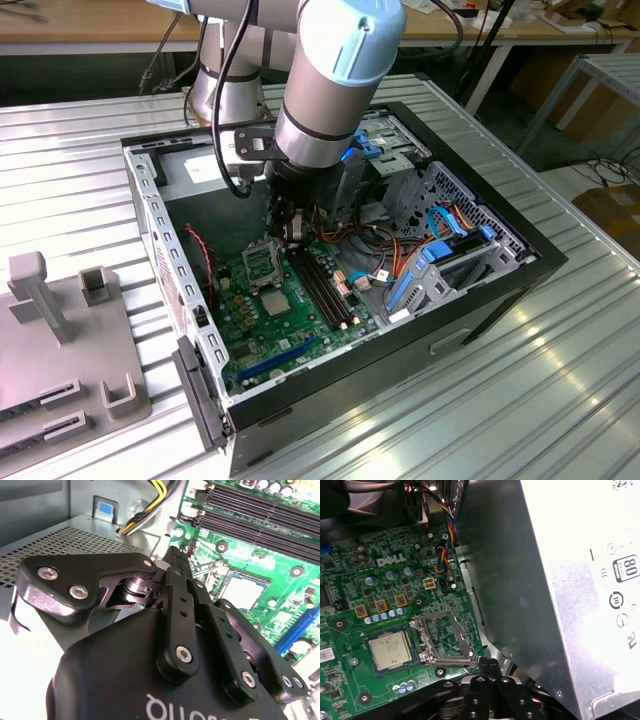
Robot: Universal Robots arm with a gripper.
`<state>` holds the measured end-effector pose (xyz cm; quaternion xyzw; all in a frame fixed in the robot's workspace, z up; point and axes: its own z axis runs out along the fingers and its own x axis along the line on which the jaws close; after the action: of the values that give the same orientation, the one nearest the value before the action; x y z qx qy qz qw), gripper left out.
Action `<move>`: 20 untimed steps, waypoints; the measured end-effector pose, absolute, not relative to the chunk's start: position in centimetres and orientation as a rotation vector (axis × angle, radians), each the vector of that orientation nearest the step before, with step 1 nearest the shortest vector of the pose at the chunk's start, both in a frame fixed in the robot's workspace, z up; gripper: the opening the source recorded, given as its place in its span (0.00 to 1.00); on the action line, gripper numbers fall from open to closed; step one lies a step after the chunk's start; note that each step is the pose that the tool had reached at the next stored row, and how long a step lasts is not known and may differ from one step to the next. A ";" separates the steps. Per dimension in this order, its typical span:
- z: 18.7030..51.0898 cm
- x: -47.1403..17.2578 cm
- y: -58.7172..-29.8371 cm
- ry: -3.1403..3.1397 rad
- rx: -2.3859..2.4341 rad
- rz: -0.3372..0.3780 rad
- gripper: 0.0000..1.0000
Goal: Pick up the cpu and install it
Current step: 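Close the cpu cover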
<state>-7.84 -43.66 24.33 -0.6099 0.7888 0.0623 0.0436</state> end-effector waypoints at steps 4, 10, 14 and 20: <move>24.4 -7.8 -43.7 2.429 -1.877 0.168 0.11; 24.8 -7.8 -43.7 2.435 -1.881 0.163 0.11; 24.8 -7.8 -43.7 2.435 -1.881 0.163 0.11; 25.2 -7.8 -43.7 2.436 -1.881 0.163 0.11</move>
<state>-7.84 -43.73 25.21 -0.6102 0.7900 0.0528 0.0299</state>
